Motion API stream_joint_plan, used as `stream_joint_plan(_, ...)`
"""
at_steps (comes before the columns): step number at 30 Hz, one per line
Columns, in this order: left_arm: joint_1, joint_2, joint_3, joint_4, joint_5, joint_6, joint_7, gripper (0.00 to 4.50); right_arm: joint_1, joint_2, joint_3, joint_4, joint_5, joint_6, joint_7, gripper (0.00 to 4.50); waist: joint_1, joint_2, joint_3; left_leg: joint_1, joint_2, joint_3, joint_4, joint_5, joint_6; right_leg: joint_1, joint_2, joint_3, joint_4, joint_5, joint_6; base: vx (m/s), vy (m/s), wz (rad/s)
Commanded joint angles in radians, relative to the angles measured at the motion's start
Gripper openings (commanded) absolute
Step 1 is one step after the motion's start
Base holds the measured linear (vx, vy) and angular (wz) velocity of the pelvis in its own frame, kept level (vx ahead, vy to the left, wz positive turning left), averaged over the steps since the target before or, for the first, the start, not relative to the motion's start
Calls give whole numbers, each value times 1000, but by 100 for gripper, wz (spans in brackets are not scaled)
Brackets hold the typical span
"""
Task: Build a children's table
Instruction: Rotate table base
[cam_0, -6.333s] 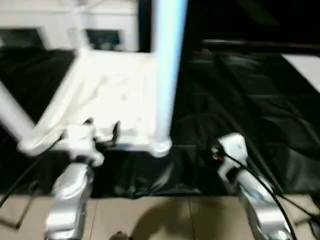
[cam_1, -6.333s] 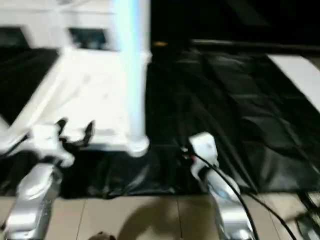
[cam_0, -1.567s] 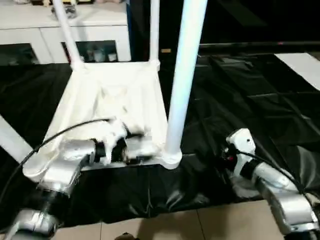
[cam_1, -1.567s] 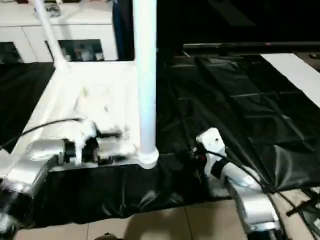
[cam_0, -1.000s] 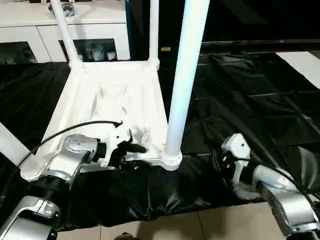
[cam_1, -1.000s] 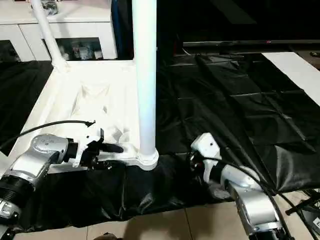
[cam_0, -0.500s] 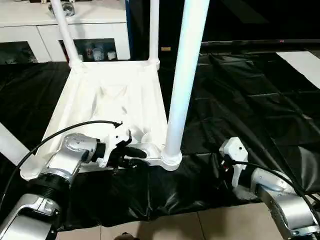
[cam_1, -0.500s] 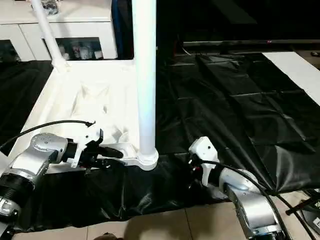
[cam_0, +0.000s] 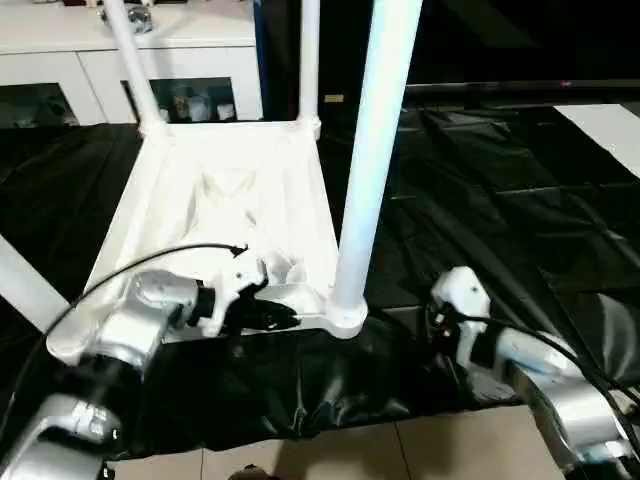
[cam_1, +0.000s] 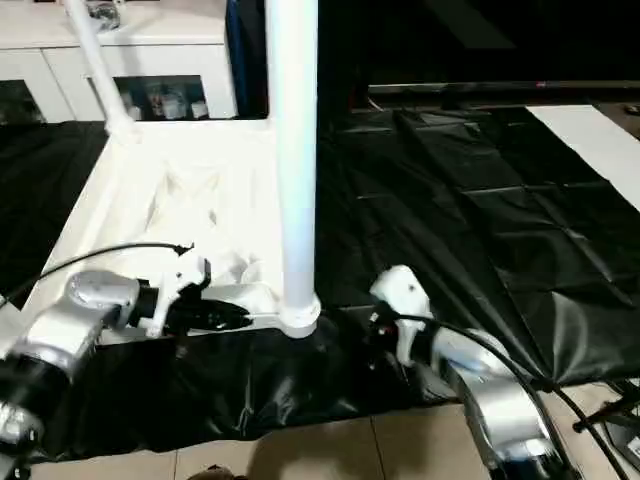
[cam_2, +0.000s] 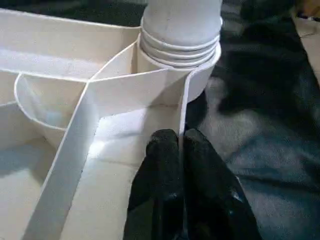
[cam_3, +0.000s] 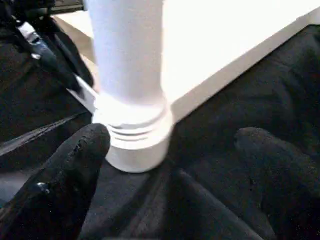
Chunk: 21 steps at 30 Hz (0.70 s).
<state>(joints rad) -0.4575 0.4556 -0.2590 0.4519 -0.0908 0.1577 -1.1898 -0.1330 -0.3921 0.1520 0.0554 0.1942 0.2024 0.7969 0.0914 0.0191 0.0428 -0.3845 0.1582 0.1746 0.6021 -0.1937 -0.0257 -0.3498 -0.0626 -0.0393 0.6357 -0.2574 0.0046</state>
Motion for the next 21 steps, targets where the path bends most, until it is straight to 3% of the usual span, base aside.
stream_joint_plan(1,38,-28,9,-35,-3,37,69,1,-40,6,12,27,-3,-16,19,450,2,-17,-47,20,86,-32,-87,-175,40,19,-105,48,-78,-39,-258,0,0,0)
stream_joint_plan(2,38,-28,9,-35,-3,37,69,1,-40,6,12,27,-3,-16,19,450,1,-14,-46,15,83,-33,-86,-152,50,20,-105,46,-77,-30,-255,0,0,0)
stream_joint_plan(4,56,-43,3,-62,8,41,105,1,-91,15,36,87,-51,-39,3,450,-2,-19,-48,16,81,-30,-82,-122,62,20,-102,45,-76,-8,-256,0,0,0)
stream_joint_plan(9,65,-49,0,-89,0,51,108,1,-157,34,60,173,-86,-71,-2,450,2,-17,-53,19,81,-28,-75,-69,83,16,-98,43,-66,53,-260,0,0,0)
stream_joint_plan(11,70,-46,-4,-102,-1,57,98,1,-185,44,67,210,-90,-88,4,450,0,-17,-53,19,80,-26,-73,-68,89,16,-98,43,-66,71,-264,0,0,0)
stream_joint_plan(12,72,-44,-6,-107,-1,58,91,1,-202,49,71,230,-92,-95,10,450,0,-22,-53,18,80,-25,-74,-65,94,17,-97,42,-66,76,-265,0,0,0)
stream_joint_plan(14,74,-41,-6,-117,-2,63,84,1,-227,55,79,264,-98,-109,21,450,0,-17,-52,20,80,-25,-74,-79,91,15,-98,43,-66,60,-267,0,0,0)
stream_joint_plan(21,67,-27,-9,-120,1,72,65,0,-286,72,99,363,-111,-159,67,396,0,-19,-54,18,79,-24,-70,-52,100,18,-96,43,-60,120,-275,0,0,0)
